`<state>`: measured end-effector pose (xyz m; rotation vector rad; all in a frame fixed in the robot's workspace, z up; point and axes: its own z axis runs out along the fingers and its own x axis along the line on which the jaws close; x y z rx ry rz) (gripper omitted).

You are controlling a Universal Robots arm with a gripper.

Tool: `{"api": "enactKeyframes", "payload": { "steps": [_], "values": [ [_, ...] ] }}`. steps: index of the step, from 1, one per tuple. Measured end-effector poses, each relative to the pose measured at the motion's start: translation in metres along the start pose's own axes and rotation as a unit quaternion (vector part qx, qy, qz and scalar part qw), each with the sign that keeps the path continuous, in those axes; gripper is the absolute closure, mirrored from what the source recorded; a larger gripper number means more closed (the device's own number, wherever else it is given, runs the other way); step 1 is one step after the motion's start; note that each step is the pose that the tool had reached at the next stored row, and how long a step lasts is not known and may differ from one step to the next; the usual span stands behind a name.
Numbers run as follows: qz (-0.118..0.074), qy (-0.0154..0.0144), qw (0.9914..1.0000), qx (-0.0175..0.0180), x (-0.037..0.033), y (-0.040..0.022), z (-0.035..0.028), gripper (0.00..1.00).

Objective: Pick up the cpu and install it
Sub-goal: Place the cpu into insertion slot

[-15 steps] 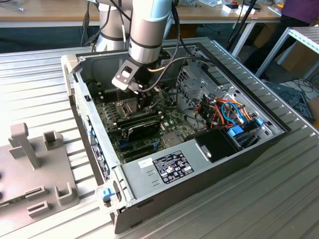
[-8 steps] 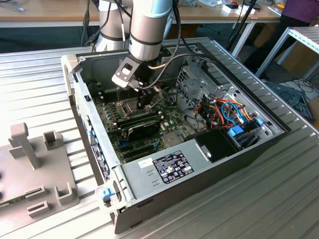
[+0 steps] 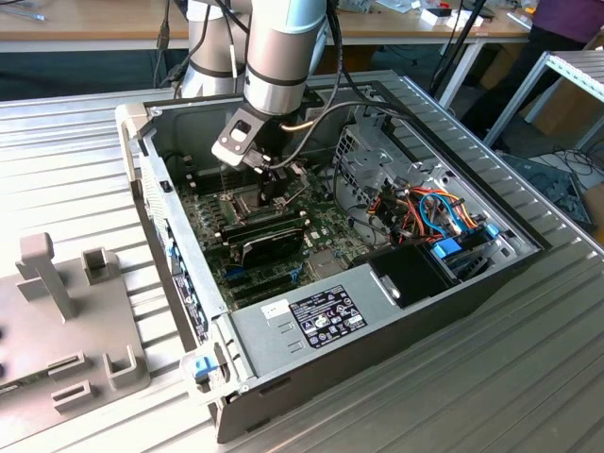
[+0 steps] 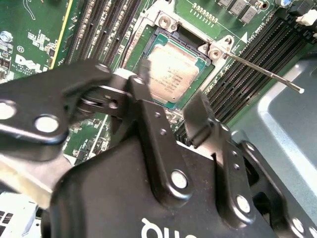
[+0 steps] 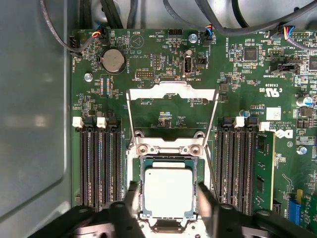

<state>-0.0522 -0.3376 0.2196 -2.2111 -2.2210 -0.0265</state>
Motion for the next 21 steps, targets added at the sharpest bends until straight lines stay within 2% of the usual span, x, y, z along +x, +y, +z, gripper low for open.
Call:
{"api": "enactKeyframes", "payload": {
  "steps": [6, 7, 8, 12, 16, 21],
  "values": [
    [0.0, 0.0, 1.0, 0.0, 0.0, 0.0, 0.0, 0.83],
    [0.0, -0.0001, 1.0, 0.0, 0.0, 0.0, 0.0, 0.83],
    [0.0, -0.0001, 1.0, 0.0, 0.0, 0.0, 0.0, 0.89],
    [0.0, -0.0001, 1.0, 0.0, 0.0001, 0.0, 0.0008, 0.89],
    [0.0, -0.0002, 1.0, 0.0, -0.0002, -0.0001, 0.0086, 0.89],
    [0.0, -0.0003, 1.0, 0.0001, -0.0003, -0.0001, 0.0126, 0.89]
  ]
}}
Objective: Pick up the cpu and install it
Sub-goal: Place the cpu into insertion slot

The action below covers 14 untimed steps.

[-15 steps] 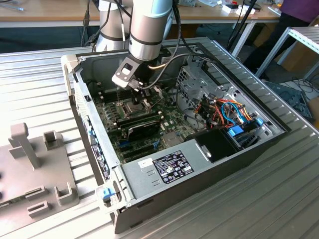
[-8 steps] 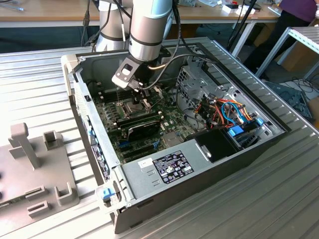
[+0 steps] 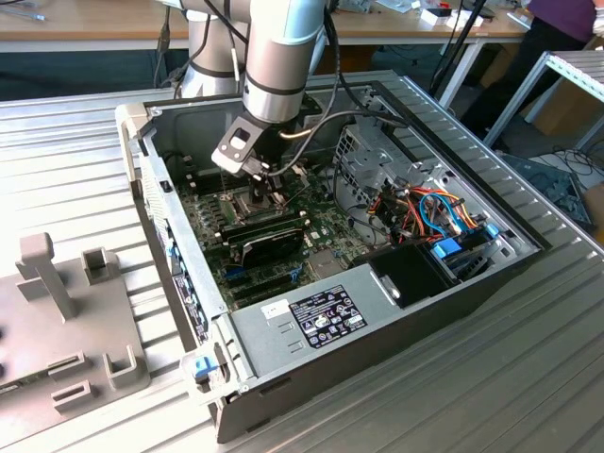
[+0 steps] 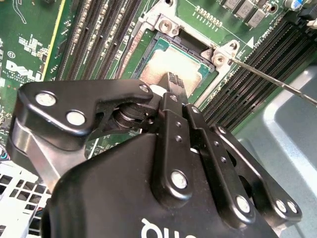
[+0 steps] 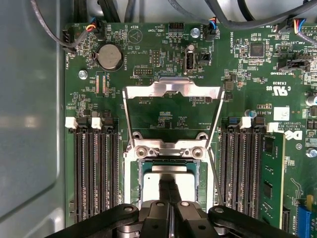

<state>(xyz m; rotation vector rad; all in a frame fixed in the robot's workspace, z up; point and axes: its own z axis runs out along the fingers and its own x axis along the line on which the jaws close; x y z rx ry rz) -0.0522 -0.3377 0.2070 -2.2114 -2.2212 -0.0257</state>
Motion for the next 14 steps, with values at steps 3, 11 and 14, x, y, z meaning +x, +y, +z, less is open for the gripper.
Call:
{"api": "enactKeyframes", "payload": {
  "steps": [3, 11, 14],
  "values": [
    [0.0, 0.0001, 1.0, 0.0, 0.0001, 0.0, 0.0008, 0.89],
    [0.0, -0.0001, 1.0, 0.0, 0.0, 0.0, 0.0016, 0.89],
    [0.0, -0.0001, 1.0, 0.0, 0.0, 0.0, 0.0017, 0.89]
  ]
}}
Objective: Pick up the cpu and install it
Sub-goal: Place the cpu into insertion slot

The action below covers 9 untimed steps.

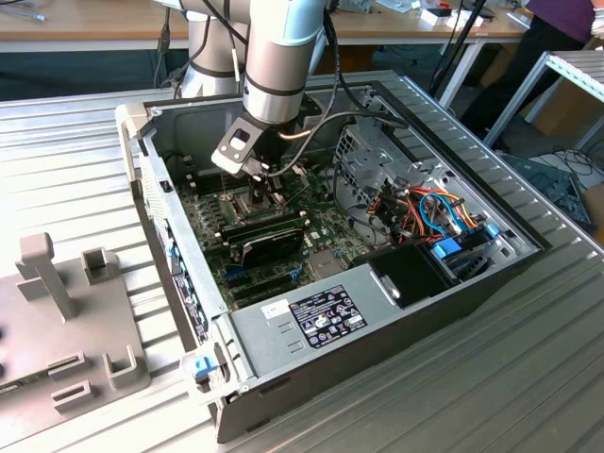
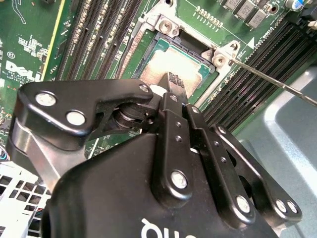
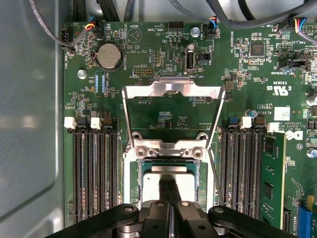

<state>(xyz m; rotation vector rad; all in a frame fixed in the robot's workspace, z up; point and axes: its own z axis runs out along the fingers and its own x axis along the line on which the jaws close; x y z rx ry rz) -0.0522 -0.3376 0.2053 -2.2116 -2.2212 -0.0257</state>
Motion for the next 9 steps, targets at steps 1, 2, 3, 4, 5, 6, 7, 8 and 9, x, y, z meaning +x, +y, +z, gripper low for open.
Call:
{"api": "enactKeyframes", "payload": {
  "steps": [1, 2, 3, 4, 5, 6, 7, 8, 9],
  "values": [
    [0.0, -0.0001, 1.0, 0.0, 0.0, 0.0, 0.0, 0.89],
    [0.0, -0.0002, 1.0, 0.0, 0.0, 0.0, 0.0, 0.89],
    [0.0, -0.0002, 1.0, 0.0, 0.0, 0.0, 0.0001, 0.89],
    [0.0, -0.0003, 1.0, 0.0, -0.0001, 0.0, 0.0, 0.89],
    [0.0, -0.0004, 1.0, 0.0, -0.0002, 0.0, 0.0, 0.89],
    [0.0, -0.0005, 1.0, 0.0, -0.0002, 0.0, 0.0, 0.89],
    [0.0, -0.0004, 1.0, 0.0, -0.0003, 0.0, 0.0, 0.89],
    [0.0, -0.0005, 1.0, 0.0, -0.0003, 0.0, 0.0, 0.89],
    [0.0, -0.0005, 1.0, 0.0, -0.0003, 0.0, 0.0, 0.89]
  ]
}}
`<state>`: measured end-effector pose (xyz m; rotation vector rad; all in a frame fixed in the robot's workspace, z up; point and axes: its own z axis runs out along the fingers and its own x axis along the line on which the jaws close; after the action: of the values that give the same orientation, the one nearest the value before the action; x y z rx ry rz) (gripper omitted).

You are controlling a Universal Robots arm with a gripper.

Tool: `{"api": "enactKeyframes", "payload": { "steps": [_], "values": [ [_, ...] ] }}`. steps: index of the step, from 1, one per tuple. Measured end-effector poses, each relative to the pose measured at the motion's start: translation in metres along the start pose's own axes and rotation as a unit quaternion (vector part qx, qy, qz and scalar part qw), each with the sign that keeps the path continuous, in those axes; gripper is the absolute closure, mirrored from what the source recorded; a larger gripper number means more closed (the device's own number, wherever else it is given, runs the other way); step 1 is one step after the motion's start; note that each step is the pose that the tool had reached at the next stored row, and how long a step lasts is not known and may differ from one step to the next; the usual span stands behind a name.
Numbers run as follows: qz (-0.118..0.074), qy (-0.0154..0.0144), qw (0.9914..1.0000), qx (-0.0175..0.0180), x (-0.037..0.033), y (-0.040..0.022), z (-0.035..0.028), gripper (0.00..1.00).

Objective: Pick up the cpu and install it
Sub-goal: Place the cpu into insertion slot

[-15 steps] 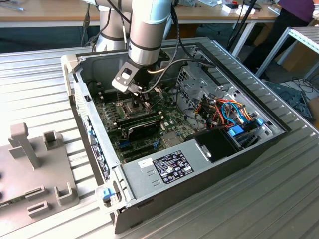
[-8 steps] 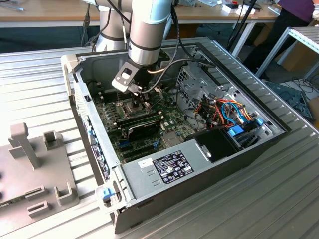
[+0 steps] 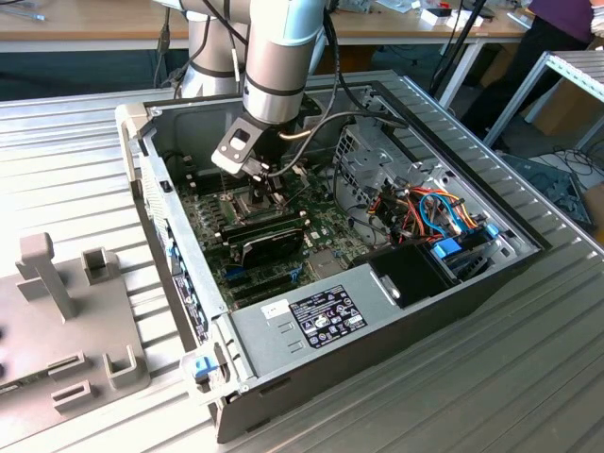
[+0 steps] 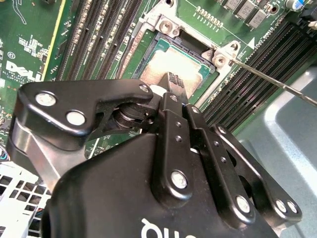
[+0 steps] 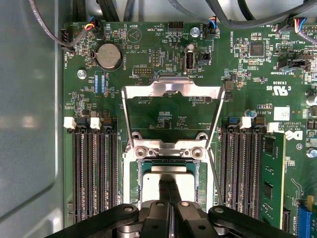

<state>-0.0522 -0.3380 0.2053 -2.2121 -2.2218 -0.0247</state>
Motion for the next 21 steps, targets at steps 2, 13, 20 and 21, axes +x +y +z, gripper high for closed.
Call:
{"api": "enactKeyframes", "payload": {
  "steps": [2, 13, 20, 21],
  "values": [
    [0.0, 0.0, 1.0, 0.0, -0.0001, 0.0, 0.0, 0.89],
    [0.0, 0.0001, 1.0, 0.0, 0.0002, 0.0001, -0.0202, 0.89],
    [0.0, -0.0006, 1.0, 0.0, 0.0002, 0.0002, -0.0221, 0.89],
    [0.0, -0.0023, 1.0, 0.0, 0.0003, 0.0002, -0.0221, 0.89]
  ]
}}
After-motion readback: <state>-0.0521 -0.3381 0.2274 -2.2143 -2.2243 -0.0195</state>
